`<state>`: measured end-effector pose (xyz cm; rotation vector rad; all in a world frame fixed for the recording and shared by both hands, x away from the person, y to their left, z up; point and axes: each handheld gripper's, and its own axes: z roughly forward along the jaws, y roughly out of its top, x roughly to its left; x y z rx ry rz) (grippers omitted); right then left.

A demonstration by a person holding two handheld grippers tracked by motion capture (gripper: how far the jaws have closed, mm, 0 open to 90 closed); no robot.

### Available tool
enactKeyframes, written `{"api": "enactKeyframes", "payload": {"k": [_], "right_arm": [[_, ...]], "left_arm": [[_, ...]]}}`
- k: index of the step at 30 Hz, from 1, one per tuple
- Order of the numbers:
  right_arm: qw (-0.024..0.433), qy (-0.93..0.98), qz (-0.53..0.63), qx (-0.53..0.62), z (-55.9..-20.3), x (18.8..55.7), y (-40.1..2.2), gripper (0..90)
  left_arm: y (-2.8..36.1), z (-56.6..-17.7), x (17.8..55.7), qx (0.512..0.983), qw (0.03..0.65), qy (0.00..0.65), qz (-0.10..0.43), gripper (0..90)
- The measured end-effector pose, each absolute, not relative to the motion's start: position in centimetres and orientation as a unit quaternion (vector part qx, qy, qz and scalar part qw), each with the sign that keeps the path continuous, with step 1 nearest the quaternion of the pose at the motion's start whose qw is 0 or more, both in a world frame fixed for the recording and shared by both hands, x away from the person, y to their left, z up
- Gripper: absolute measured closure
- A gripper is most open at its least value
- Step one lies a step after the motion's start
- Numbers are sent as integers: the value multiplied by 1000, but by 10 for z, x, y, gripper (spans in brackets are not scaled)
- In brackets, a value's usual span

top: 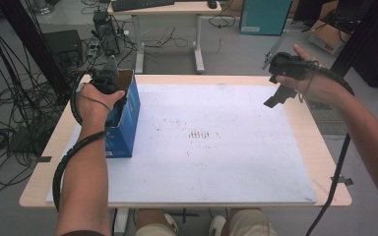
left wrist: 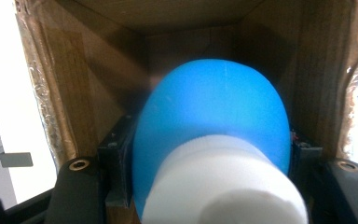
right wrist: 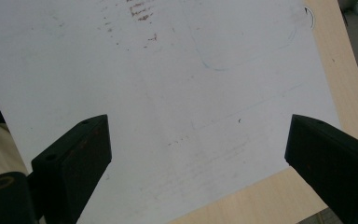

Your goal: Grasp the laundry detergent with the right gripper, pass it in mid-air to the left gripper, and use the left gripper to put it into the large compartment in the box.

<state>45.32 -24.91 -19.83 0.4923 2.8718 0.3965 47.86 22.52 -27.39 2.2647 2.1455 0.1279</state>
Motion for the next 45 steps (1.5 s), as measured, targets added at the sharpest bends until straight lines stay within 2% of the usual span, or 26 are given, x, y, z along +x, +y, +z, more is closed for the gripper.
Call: {"api": "enactKeyframes", "payload": {"k": [45], "right_arm": [[100,971,134,172,-199,454,-250,71]], "left_arm": [[225,-274,477,726,11,686,45,361]]}}
